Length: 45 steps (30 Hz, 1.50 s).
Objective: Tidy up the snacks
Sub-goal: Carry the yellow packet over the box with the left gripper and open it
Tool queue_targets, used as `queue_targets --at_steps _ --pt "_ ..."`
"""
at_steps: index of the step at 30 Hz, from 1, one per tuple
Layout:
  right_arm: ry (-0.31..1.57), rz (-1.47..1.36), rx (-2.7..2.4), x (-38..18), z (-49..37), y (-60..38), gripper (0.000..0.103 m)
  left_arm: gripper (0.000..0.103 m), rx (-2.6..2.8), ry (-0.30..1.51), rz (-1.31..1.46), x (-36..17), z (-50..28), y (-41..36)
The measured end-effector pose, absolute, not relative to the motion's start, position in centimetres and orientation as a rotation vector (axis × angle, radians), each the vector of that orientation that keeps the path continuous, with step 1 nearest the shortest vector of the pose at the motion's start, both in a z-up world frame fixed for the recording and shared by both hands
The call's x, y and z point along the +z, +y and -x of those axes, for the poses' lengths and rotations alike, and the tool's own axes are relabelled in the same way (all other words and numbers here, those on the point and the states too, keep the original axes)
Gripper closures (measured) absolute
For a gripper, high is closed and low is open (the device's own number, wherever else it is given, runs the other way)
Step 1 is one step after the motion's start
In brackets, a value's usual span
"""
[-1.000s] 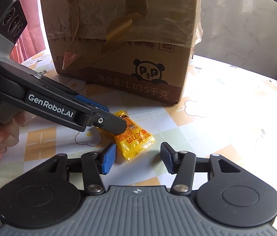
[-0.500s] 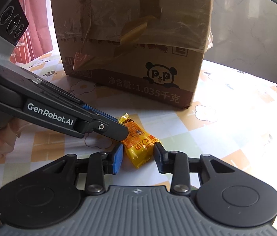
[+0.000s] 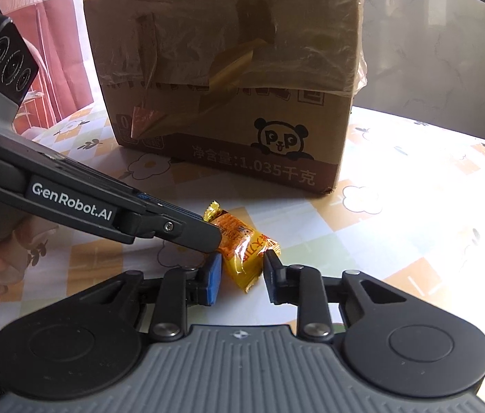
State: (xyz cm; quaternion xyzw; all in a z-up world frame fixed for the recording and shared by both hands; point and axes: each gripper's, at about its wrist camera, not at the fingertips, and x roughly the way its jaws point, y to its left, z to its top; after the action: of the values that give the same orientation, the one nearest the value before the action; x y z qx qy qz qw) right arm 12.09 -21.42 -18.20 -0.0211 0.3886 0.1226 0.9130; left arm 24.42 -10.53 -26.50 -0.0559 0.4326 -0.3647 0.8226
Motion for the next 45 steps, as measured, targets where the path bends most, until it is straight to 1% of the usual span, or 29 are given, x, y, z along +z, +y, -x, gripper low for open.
queue_targets --at_steps 7,18,23,29,36,38,43,45 --pt "0.736 0.096 0.257 -15.2 -12.0 -20.9 0.075 0.085 -0.777 0.826 0.116 -23.0 -23.9 -10.0" --pt "0.518 0.219 0.26 -5.2 -13.0 -19.4 0.075 0.085 -0.769 0.581 0.131 -12.7 -23.4 -8.5" --pt "0.473 0.253 0.276 -1.6 -15.3 -18.9 0.075 0.085 -0.756 0.51 0.132 -9.3 -24.5 -7.8" --pt "0.475 0.283 0.306 0.1 -20.7 -18.5 0.075 0.085 -0.712 0.537 0.127 -7.1 -28.4 -7.8" --pt "0.552 0.272 0.308 -0.2 -25.9 -18.0 0.076 0.085 -0.661 0.587 0.1 -6.9 -32.1 -8.7" --pt "0.588 0.256 0.324 -0.4 -26.8 -18.0 0.079 0.085 -0.668 0.607 0.111 -7.2 -32.6 -9.0" --pt "0.632 0.278 0.314 -0.7 -27.3 -17.6 0.079 0.084 -0.618 0.63 0.103 -7.7 -33.4 -8.9" --pt "0.634 0.262 0.306 -0.7 -27.2 -17.7 0.077 0.082 -0.594 0.637 0.1 -7.6 -33.5 -8.5"
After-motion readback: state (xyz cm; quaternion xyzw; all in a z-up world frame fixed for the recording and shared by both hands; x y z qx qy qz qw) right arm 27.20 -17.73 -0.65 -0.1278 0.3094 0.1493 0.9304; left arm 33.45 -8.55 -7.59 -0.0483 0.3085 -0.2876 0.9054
